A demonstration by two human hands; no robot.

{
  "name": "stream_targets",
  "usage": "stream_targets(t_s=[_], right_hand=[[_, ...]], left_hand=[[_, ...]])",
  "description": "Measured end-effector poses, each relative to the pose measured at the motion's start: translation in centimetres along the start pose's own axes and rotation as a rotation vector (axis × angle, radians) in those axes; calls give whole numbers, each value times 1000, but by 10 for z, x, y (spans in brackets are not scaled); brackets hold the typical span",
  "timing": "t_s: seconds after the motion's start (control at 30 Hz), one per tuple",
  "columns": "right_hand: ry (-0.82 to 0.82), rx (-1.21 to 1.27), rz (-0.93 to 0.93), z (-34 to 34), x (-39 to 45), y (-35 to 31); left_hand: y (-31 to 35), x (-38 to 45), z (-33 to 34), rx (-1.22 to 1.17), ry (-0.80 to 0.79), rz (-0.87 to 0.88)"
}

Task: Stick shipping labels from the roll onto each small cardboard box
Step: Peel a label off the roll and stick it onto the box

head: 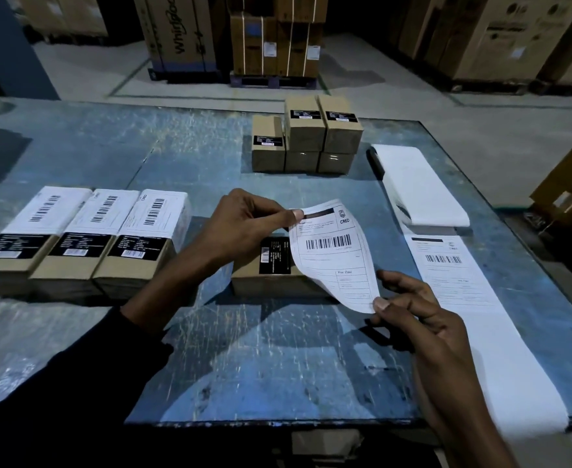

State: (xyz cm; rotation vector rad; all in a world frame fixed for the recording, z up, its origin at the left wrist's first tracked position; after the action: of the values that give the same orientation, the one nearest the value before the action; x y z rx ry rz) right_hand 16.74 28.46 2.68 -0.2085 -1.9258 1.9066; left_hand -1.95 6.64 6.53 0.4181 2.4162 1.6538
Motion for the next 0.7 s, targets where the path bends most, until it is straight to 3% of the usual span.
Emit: stream_targets(t_s=[0.7], right_hand=[[-55, -129, 20, 3, 2, 2]], left_hand=[[-17, 3, 7, -114, -81, -64]])
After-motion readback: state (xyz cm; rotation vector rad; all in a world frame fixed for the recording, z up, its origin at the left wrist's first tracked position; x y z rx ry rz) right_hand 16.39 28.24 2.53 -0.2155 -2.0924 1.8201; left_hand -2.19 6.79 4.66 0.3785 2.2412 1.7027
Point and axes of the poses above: each hand's wrist, its own x-axis towards the middle knuckle, its own z-axis out of the palm, y = z × x, the point moved 5 cm from there along x, towards the middle knuckle, and after that the axes turned 7 degrees about -z, right-handed, at the moved point
